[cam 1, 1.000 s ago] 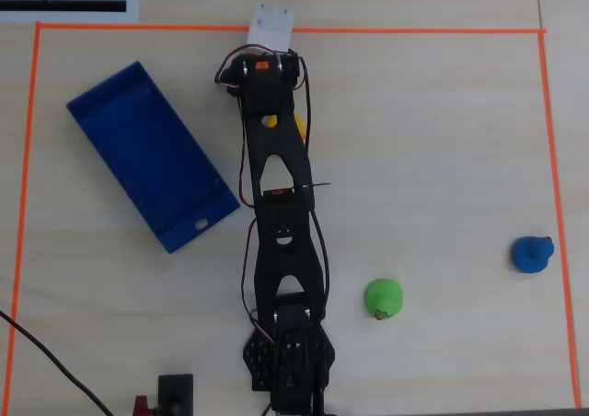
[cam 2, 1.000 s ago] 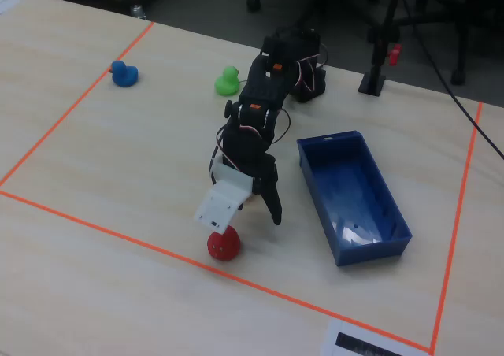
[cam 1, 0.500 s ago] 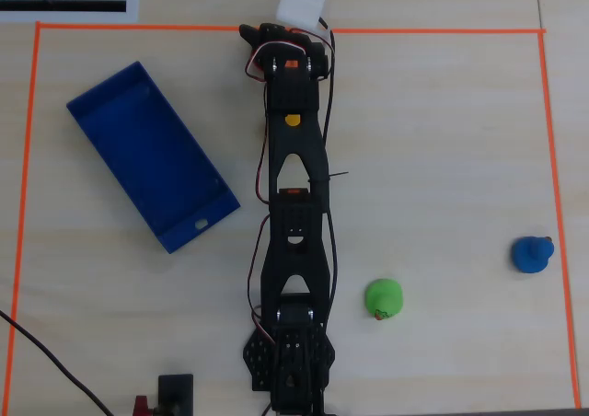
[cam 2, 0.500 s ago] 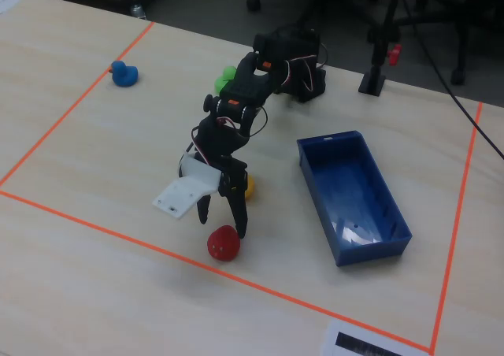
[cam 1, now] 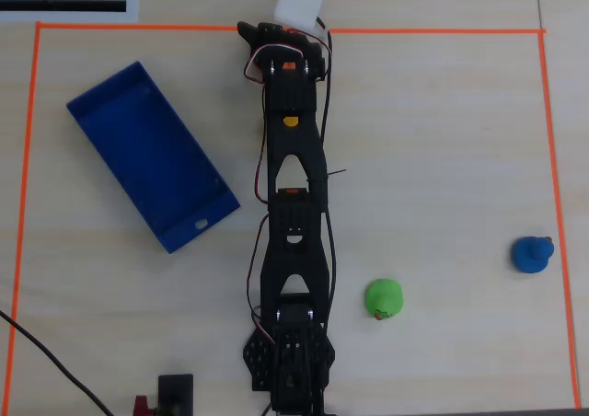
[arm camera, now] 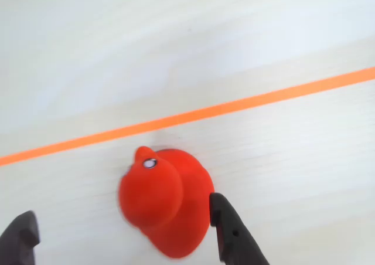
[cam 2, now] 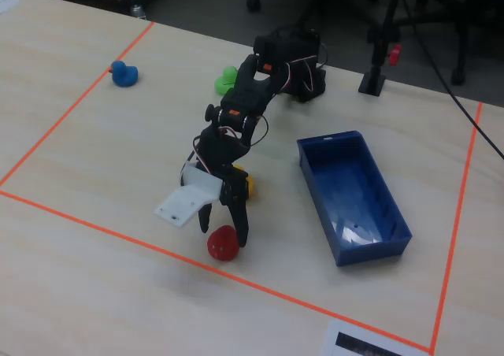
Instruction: Grasp red duck and put it into box.
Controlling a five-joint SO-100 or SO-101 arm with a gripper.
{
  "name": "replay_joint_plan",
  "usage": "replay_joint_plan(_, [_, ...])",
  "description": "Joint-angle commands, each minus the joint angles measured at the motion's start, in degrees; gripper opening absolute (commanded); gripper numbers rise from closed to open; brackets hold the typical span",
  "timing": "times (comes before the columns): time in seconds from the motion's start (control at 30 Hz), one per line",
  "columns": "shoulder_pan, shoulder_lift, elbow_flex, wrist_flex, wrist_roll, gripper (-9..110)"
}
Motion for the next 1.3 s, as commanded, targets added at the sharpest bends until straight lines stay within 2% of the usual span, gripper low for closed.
replay_joint_plan(0.0, [-1.1,-0.2,-0.4,-2.0,0.7,39])
replay_joint_plan(0.3, [-1.2,-2.2,1.3,-5.4,1.1,36])
replay_joint_plan(0.5, [-0.9,-2.8,3.6,-7.7,1.5,0])
replay_joint_plan(0.67, [0.2,0.7,-0.4,-5.3,9.2,0])
replay_joint_plan(0.83, [-0.7,15.4,-4.0,8.2,23.3,0])
replay_joint_plan(0.97, [-6.9,29.7,-1.6,22.6,34.5,0])
replay_joint_plan(1.1, [-19.1,40.1,2.6,31.9,41.7,0])
replay_joint_plan(1.27, [-35.6,42.8,5.5,35.7,45.7,0])
